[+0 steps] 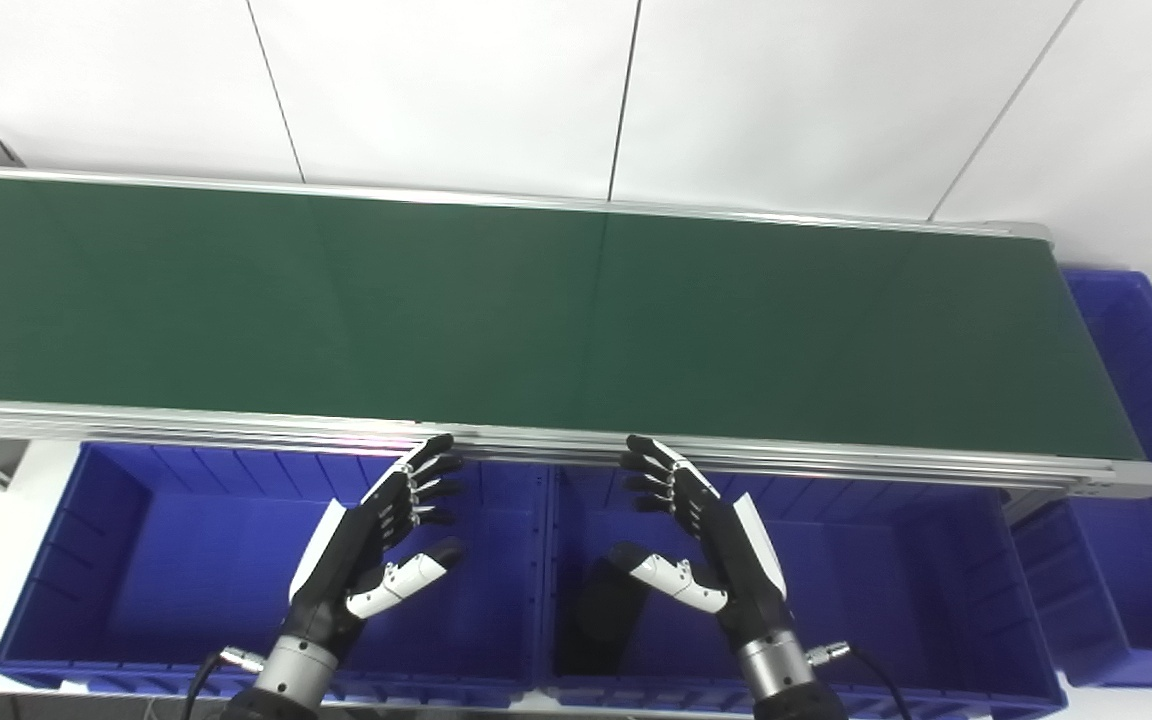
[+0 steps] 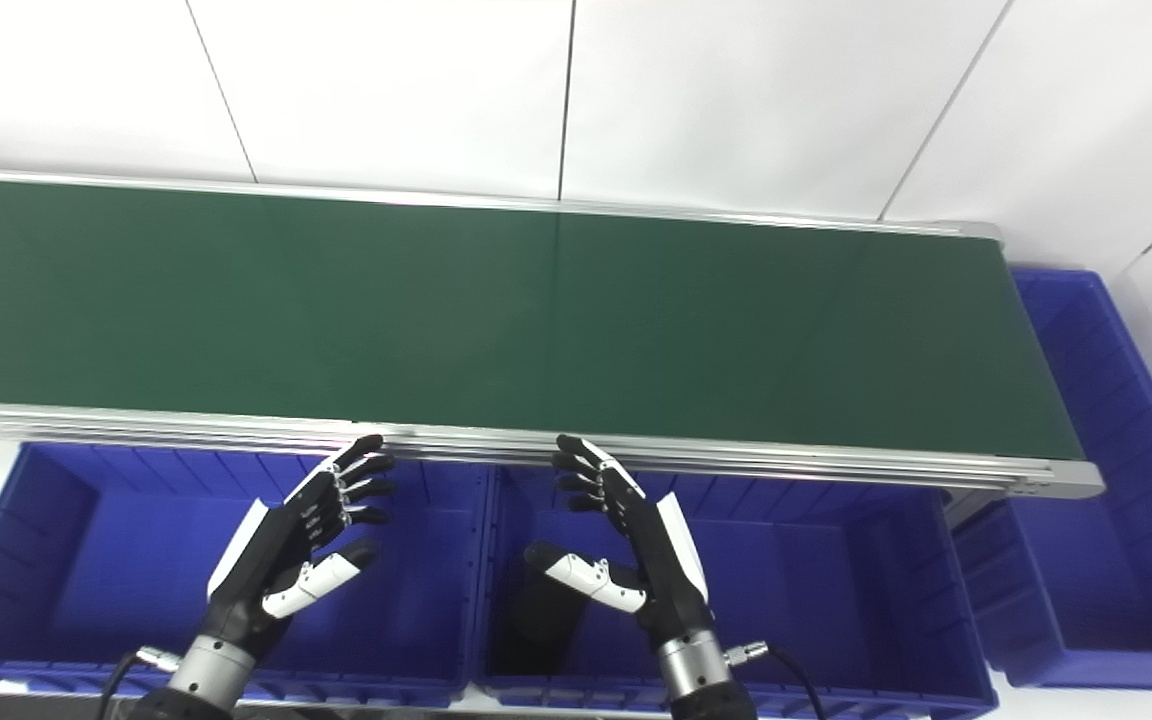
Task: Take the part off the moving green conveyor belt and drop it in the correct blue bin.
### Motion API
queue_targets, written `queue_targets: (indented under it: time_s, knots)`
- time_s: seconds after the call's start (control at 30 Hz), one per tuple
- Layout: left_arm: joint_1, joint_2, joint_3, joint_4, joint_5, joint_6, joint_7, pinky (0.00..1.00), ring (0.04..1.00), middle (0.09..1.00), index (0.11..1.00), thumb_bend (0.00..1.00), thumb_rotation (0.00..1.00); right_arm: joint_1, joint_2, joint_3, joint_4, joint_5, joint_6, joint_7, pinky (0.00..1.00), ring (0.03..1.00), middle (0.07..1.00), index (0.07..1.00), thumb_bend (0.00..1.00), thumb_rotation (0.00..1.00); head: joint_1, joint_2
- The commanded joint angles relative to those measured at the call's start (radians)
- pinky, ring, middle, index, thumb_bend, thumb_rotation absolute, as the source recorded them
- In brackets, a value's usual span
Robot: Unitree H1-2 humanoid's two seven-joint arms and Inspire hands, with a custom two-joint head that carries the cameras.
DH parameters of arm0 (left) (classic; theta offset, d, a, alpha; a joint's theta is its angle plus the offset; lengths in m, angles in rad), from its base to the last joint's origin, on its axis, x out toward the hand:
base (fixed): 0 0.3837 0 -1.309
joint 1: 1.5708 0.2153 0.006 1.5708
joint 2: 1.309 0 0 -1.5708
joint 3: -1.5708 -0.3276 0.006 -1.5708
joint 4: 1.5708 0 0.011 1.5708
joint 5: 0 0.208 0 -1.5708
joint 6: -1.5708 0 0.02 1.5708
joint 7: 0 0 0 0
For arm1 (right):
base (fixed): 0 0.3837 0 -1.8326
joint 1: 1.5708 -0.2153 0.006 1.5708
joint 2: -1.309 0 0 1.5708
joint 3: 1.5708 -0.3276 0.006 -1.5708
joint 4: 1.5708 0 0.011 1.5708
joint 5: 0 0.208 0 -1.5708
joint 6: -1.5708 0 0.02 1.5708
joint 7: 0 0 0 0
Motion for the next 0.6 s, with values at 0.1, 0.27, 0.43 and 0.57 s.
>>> queue_targets:
  time_s: [0.1,0.27,0.43,0.57]
  knots:
    - [-0.017,0.007,-0.001,-0.006,-0.011,-0.042,-0.008,0.7,0.805,0.856,0.905,0.77,0.62,0.004,0.019,-0.01,-0.02,0.009,-0.087,-0.013,0.7,0.761,0.804,0.847,0.74,0.61,-0.001,-0.003]
    - [-0.014,0.005,-0.001,-0.012,-0.007,-0.034,-0.004,0.7,0.808,0.857,0.906,0.77,0.62,0.007,0.021,-0.014,-0.021,0.007,-0.091,-0.01,0.71,0.767,0.812,0.853,0.74,0.6,0.002,-0.004]
    - [-0.014,0.003,-0.002,-0.008,-0.008,-0.039,-0.005,0.71,0.81,0.86,0.91,0.76,0.6,0.005,0.018,-0.014,-0.014,0.013,-0.096,-0.003,0.71,0.771,0.812,0.851,0.75,0.59,0.005,-0.009]
    - [-0.016,0.0,-0.003,-0.002,-0.006,-0.044,-0.002,0.71,0.809,0.86,0.909,0.75,0.6,0.003,0.016,-0.014,-0.012,0.002,-0.098,-0.004,0.71,0.77,0.811,0.852,0.75,0.57,0.007,-0.014]
